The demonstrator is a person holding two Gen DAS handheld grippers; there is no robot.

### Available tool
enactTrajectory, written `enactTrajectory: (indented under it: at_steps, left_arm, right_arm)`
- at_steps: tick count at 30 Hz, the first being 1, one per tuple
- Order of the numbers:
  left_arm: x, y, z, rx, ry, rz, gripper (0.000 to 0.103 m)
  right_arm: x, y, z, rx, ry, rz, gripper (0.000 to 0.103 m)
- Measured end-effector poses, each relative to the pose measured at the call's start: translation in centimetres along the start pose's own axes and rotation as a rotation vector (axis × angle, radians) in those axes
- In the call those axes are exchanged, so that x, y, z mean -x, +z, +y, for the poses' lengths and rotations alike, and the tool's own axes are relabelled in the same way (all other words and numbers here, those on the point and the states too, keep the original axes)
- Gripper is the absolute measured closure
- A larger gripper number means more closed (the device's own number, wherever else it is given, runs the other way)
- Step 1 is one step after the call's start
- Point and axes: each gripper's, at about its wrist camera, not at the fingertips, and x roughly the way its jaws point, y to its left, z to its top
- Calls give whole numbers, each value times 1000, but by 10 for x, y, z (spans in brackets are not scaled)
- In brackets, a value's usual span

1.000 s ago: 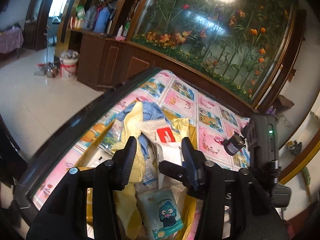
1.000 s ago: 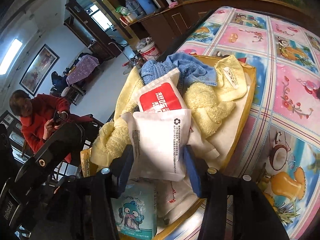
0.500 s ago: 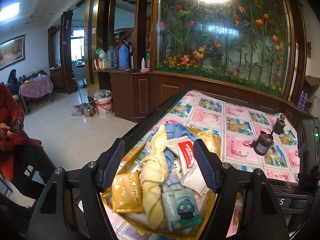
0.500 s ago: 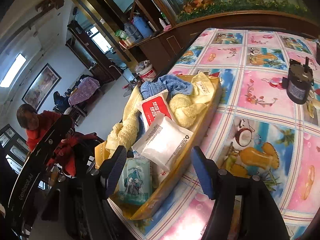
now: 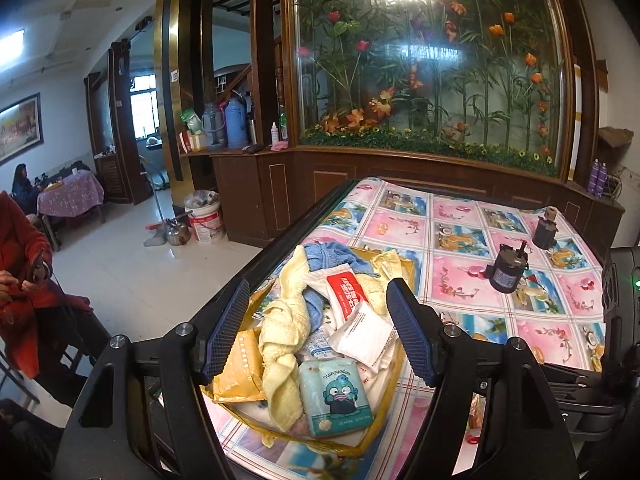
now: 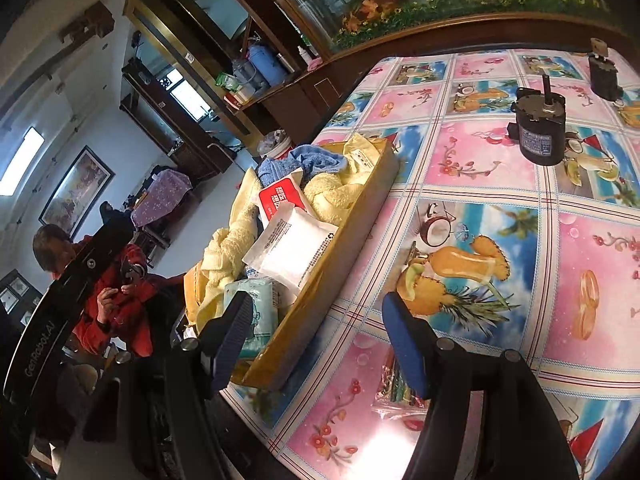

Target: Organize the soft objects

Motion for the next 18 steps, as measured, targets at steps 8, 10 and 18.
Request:
enactTrajectory:
  at_steps: [8, 10, 18]
  left_arm:
    - [16, -4, -10, -16, 32, -46, 31]
    - [30, -5, -11, -12, 57, -116, 31]
    - [59, -9, -15, -21, -36, -262, 0]
  right_arm:
    - [8, -12, -2, 3, -4, -7, 36]
    - [9, -16, 0, 12, -8, -8, 36]
    - [10, -26, 9, 62, -30, -11, 36]
